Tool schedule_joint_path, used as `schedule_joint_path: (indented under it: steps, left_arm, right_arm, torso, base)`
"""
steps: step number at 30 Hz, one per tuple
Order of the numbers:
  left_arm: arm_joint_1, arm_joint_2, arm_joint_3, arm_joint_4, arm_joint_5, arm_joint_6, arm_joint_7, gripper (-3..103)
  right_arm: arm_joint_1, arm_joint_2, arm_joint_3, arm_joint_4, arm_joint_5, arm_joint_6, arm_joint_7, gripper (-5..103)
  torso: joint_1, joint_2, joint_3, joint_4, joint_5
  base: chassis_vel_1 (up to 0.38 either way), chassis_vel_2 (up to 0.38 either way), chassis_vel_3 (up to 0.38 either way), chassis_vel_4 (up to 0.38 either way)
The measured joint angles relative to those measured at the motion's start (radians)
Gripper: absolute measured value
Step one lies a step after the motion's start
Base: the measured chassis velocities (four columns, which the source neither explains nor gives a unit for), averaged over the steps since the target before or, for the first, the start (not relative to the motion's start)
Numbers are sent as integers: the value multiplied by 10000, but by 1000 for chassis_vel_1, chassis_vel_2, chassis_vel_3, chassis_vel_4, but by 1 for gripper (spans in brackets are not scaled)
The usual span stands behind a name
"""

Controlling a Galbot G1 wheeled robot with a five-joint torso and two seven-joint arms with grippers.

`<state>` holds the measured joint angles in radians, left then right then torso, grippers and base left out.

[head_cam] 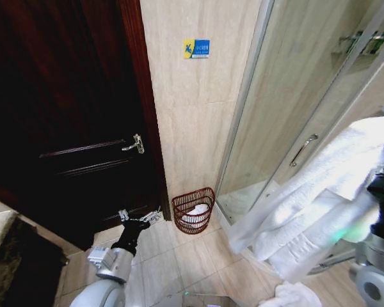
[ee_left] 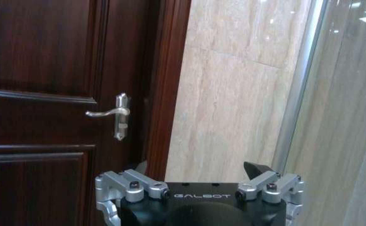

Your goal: Discard the used towel into the hamper.

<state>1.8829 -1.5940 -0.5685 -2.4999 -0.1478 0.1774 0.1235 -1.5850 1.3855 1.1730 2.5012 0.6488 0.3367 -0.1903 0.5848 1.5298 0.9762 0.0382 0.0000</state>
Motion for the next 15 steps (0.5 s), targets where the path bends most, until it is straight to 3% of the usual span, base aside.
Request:
schedule_joint_path:
  steps: [15]
  left_arm:
    - [0,1,0,0,0,0,0,100]
  right_arm:
    - [191,-157,152,-9,344,243,-249,8]
  torso:
    - [0,0,0,0,0]
  base:
    - [6,7,8,7]
